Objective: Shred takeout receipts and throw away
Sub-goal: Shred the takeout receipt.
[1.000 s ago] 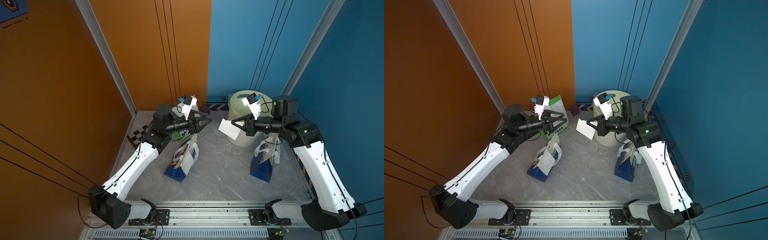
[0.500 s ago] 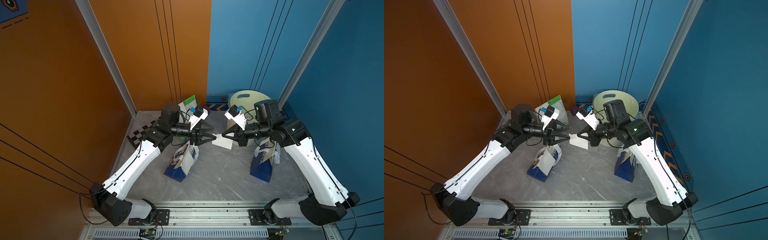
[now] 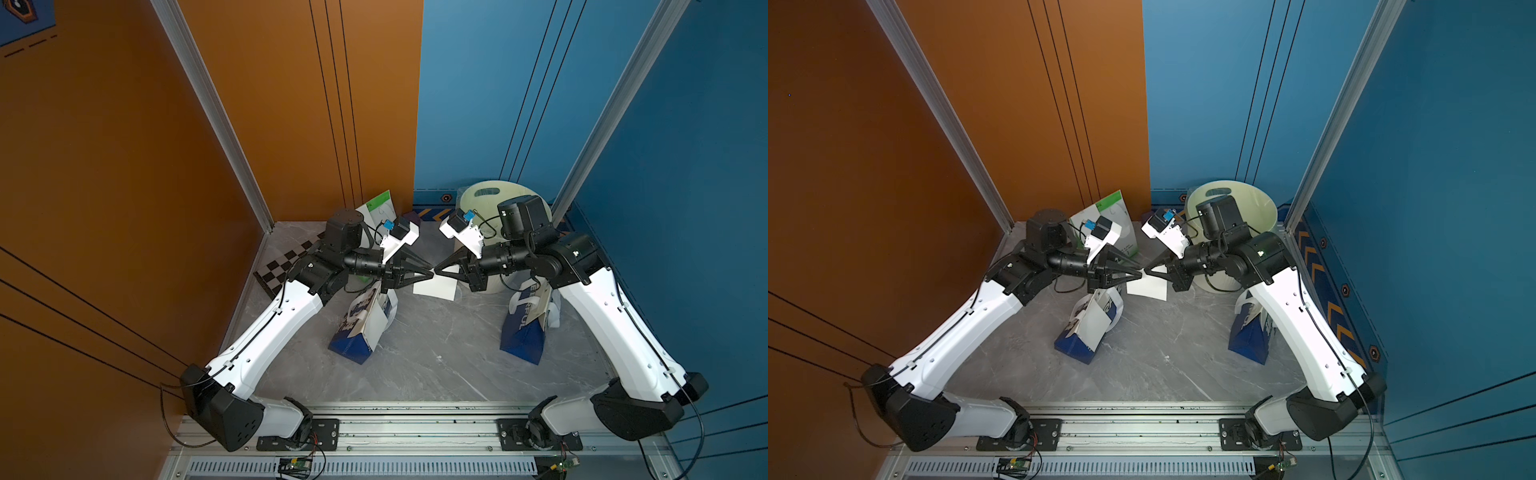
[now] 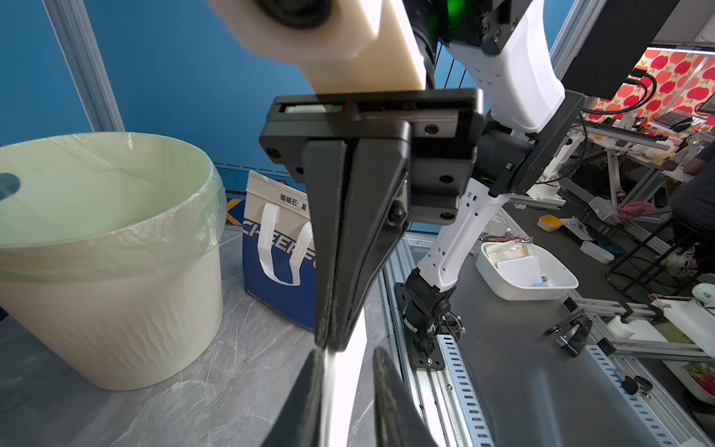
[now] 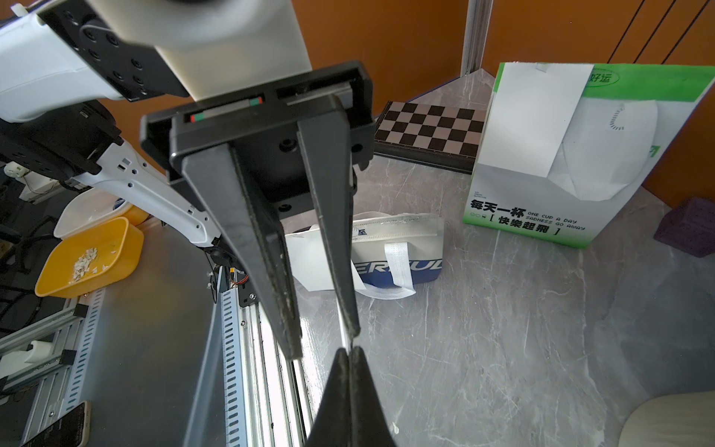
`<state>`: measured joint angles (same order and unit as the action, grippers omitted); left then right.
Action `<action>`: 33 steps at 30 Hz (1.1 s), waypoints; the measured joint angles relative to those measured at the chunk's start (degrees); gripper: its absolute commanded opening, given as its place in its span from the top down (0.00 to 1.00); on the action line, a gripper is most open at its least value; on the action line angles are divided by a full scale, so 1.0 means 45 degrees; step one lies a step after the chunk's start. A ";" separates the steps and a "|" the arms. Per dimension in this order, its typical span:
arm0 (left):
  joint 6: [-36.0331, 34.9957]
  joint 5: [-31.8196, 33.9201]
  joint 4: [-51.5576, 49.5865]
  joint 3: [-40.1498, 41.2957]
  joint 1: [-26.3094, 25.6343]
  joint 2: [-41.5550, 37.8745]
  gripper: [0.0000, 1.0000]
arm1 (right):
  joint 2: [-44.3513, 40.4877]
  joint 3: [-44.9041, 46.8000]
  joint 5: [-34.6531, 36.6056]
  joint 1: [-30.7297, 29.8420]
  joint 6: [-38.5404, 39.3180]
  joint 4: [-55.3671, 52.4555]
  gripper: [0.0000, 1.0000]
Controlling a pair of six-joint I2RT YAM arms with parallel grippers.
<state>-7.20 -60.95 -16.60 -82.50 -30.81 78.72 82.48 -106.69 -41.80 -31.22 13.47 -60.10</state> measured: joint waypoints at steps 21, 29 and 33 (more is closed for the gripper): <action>-0.1156 0.0767 -0.0189 0.0267 -0.0199 -0.0107 1.00 | 0.0010 -0.0214 0.0330 -0.0068 -0.0981 -0.0141 1.00; -0.4444 0.3696 0.0199 0.1039 -0.1268 -0.1282 1.00 | 0.0058 -0.0253 0.1579 0.0131 -0.4823 0.0194 1.00; -0.4877 0.4386 0.2069 0.2093 -0.1350 -0.1865 1.00 | 0.0131 -0.0185 0.2399 0.0374 -0.6669 0.0544 1.00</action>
<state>-29.15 -41.21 -7.29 -73.08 -36.88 70.32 83.07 -107.53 -31.00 -29.54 -16.53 -57.65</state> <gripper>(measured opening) 0.040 0.046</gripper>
